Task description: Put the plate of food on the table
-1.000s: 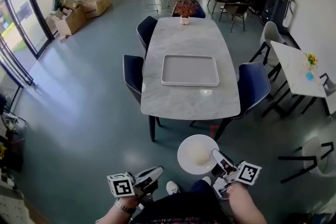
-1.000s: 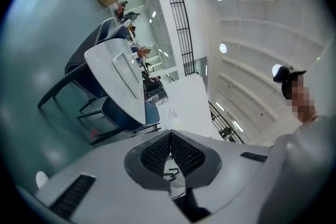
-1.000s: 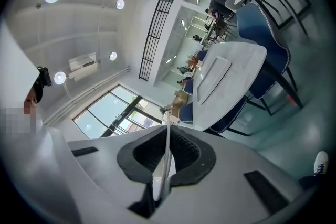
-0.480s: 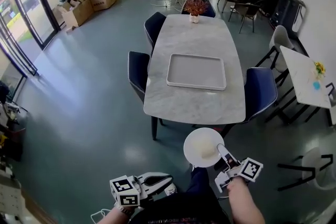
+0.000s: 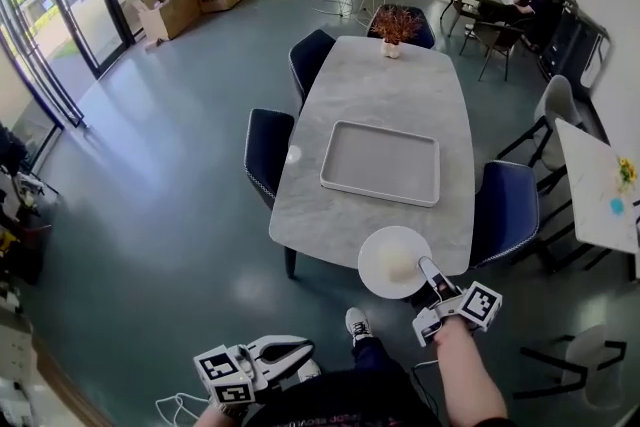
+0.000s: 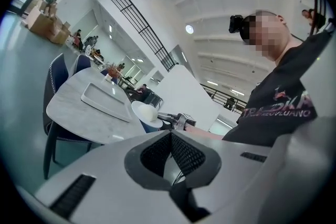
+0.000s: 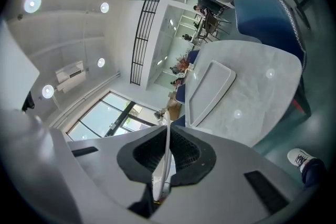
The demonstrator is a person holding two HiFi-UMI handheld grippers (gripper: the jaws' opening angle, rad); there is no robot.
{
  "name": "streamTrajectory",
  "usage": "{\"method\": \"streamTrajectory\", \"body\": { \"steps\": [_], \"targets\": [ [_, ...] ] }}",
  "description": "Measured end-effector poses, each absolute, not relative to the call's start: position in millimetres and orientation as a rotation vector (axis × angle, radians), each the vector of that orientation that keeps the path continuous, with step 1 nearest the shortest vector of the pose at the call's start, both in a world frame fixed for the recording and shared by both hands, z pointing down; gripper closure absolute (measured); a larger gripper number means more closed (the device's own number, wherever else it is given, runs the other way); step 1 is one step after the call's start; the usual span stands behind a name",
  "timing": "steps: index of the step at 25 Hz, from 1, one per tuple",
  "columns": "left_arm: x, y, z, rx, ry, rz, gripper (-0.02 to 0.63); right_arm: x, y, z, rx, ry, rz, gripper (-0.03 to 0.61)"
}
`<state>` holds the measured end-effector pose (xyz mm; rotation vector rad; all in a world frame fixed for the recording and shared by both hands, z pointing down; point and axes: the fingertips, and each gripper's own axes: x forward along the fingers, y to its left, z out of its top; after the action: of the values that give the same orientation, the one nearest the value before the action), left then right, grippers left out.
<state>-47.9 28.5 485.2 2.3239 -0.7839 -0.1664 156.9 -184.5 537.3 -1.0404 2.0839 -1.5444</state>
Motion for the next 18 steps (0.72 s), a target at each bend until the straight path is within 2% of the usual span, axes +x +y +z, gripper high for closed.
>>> {"method": "streamTrajectory", "body": {
  "steps": [18],
  "targets": [
    [-24, -69, 486, 2.243, -1.008, -0.244, 0.607, 161, -387, 601, -1.174, 2.052, -1.685, 0.557]
  ]
}}
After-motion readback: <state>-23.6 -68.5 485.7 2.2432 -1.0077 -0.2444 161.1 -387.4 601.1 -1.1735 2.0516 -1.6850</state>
